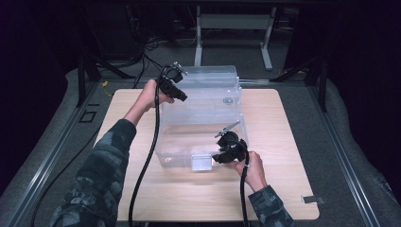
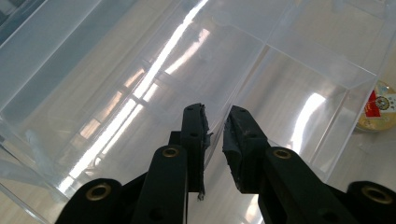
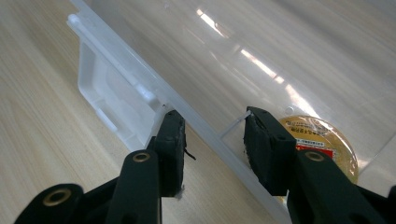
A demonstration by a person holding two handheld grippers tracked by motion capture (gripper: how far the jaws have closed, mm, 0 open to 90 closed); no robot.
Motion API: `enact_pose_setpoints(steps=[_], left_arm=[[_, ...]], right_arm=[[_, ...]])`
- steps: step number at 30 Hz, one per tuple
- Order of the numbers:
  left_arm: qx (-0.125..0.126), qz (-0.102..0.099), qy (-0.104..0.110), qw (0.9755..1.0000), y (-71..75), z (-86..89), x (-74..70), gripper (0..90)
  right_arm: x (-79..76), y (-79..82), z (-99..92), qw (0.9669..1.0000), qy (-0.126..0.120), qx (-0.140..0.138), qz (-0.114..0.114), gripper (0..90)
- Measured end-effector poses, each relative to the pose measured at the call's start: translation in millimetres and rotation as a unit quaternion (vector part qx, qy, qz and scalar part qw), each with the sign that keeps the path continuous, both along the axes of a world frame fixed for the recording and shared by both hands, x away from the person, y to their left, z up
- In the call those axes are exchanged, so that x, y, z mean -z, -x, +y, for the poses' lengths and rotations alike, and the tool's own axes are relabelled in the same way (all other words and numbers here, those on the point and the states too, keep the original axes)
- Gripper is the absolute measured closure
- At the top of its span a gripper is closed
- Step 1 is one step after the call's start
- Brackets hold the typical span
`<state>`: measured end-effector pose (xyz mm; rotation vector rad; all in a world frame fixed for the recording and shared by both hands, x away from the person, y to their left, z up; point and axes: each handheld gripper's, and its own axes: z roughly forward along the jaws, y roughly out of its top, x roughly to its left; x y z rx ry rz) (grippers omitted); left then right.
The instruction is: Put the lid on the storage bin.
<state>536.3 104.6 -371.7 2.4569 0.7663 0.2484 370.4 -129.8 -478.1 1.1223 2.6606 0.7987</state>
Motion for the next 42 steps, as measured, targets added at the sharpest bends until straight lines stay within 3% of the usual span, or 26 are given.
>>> enact_pose_setpoints(steps=[5, 24, 42], left_arm=[[0.001, -0.012, 0.002, 0.9999, 9.5, 0.4, -2.1, 77.6], [0.022, -0.029, 0.010, 0.9993, 44.0, 6.9, -10.7, 78.7], [0.025, -0.045, 0.020, 0.9985, 74.5, 10.7, -9.1, 79.0]], right_arm=[[-0.1, -0.3, -0.1, 1.0000, 0.001, -0.001, 0.000, 59.1], [-0.2, 0.0, 0.5, 1.0000, 0.001, 0.000, 0.003, 58.9], [-0.2, -0.2, 0.4, 1.0000, 0.004, -0.002, 0.001, 58.8]])
